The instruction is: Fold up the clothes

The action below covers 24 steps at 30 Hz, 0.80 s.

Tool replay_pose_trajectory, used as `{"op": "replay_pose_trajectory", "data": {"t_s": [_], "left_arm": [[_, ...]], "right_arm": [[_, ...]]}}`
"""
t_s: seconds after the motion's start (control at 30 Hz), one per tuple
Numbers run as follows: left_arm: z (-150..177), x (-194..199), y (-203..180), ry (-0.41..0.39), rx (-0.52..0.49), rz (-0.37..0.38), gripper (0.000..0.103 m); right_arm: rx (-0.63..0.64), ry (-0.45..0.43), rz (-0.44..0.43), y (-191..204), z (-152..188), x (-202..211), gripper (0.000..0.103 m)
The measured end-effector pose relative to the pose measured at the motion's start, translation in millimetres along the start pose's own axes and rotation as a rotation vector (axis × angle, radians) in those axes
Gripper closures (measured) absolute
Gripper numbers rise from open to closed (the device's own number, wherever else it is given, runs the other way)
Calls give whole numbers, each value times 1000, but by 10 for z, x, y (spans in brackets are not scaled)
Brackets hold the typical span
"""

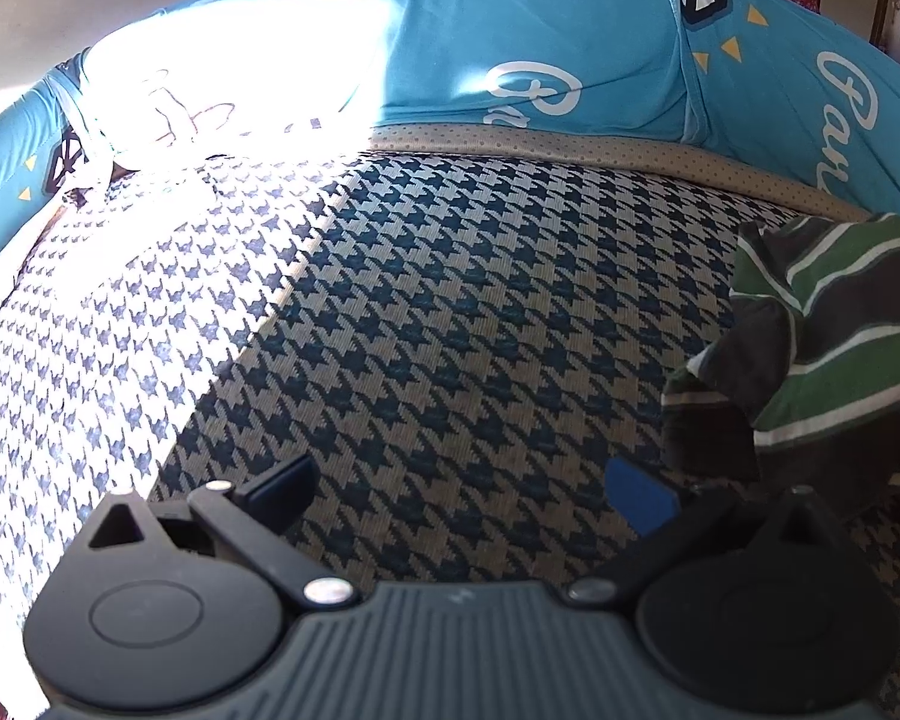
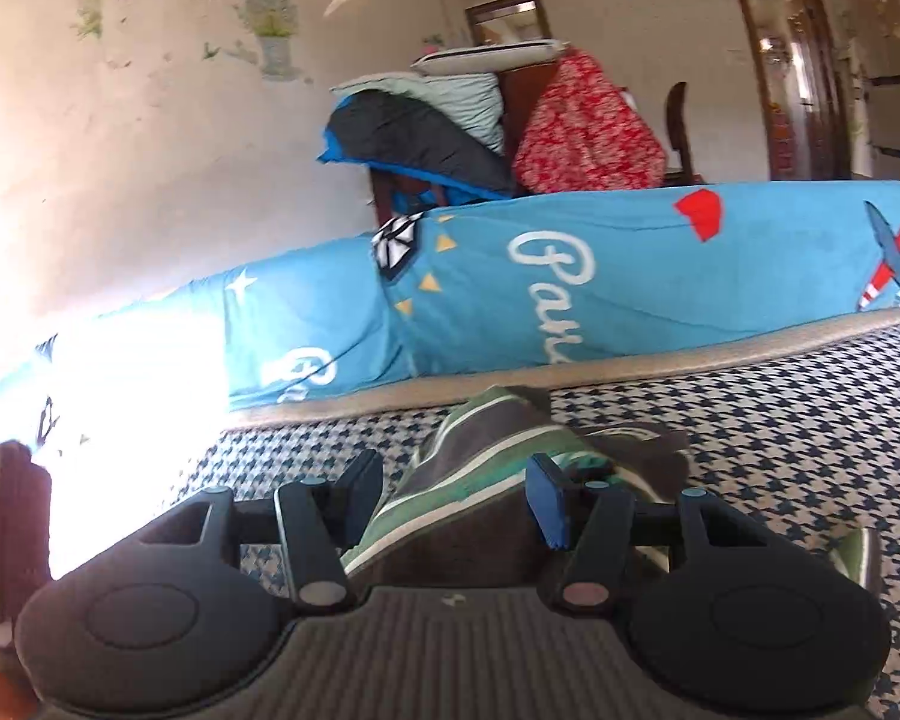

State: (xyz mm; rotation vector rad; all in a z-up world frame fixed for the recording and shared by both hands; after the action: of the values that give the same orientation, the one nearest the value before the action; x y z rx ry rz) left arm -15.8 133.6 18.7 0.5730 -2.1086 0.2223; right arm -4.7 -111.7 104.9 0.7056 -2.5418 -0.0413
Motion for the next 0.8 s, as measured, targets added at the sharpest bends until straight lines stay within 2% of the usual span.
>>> {"op": "replay_pose_trajectory", "data": {"t_s": [0.23, 0.37, 0.47, 0.67, 0.8], "left_arm": [[-88, -16, 270, 3, 59, -6, 0], [-140, 9, 431, -11, 75, -20, 0], [-164, 22, 532, -14, 83, -26, 0], [-187, -24, 671, 7, 103, -10, 0], [-223, -89, 690, 15, 110, 4, 0]], "right_arm": [[143, 75, -59, 375, 243, -279, 50], [195, 110, -82, 501, 335, -455, 42], [242, 134, -93, 592, 404, -581, 41], [398, 155, -40, 733, 549, -830, 41], [516, 178, 60, 792, 673, -1017, 42]]}}
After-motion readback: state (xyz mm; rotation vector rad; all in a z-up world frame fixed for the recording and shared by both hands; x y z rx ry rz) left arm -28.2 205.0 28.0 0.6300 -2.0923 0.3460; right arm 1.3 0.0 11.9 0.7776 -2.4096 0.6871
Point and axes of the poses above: each gripper's, at about its wrist camera, not at the fingertips, and x roughly against the way its jaws point, y to its left, z to its underside, the point moved 4 cm from there along -x, roughly the way its jaws point, and after that the axes turned 1 degree about -z, right-handed, at the moved point
